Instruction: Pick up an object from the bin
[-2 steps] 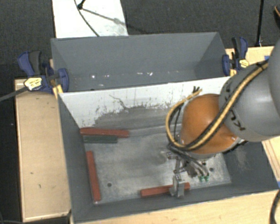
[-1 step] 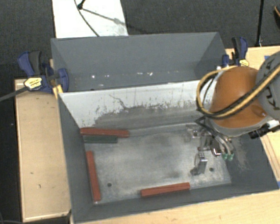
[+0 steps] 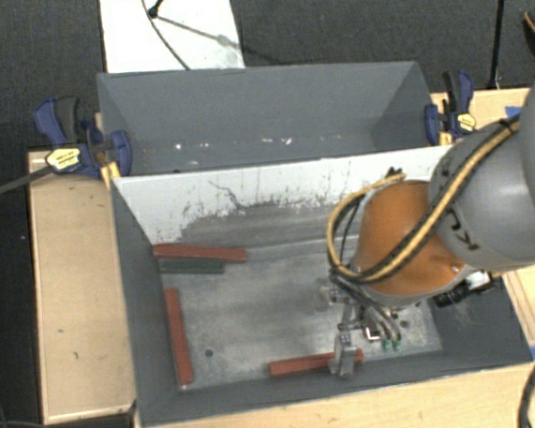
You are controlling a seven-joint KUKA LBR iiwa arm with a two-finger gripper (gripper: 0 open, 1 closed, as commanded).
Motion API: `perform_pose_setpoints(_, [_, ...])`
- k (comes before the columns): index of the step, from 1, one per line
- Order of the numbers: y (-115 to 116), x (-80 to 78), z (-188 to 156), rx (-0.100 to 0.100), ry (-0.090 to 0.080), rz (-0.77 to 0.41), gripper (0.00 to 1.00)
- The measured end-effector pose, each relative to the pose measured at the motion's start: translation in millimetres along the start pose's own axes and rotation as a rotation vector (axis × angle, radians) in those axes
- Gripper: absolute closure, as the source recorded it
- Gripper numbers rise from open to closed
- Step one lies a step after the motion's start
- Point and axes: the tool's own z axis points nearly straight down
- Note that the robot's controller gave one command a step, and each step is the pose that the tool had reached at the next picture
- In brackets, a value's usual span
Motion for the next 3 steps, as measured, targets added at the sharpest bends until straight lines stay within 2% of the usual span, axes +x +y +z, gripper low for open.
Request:
perform_pose_setpoints(1, [37,1.6,-34,0.001,-0.009,-0.177,0.00])
perform_pose_setpoints(2, [93,-45.8,-134,0.000,-0.017,-0.324,0.00])
perform_pose_setpoints(3, [81,-3.2,-27,0.003,0.003,-0.515,0.00])
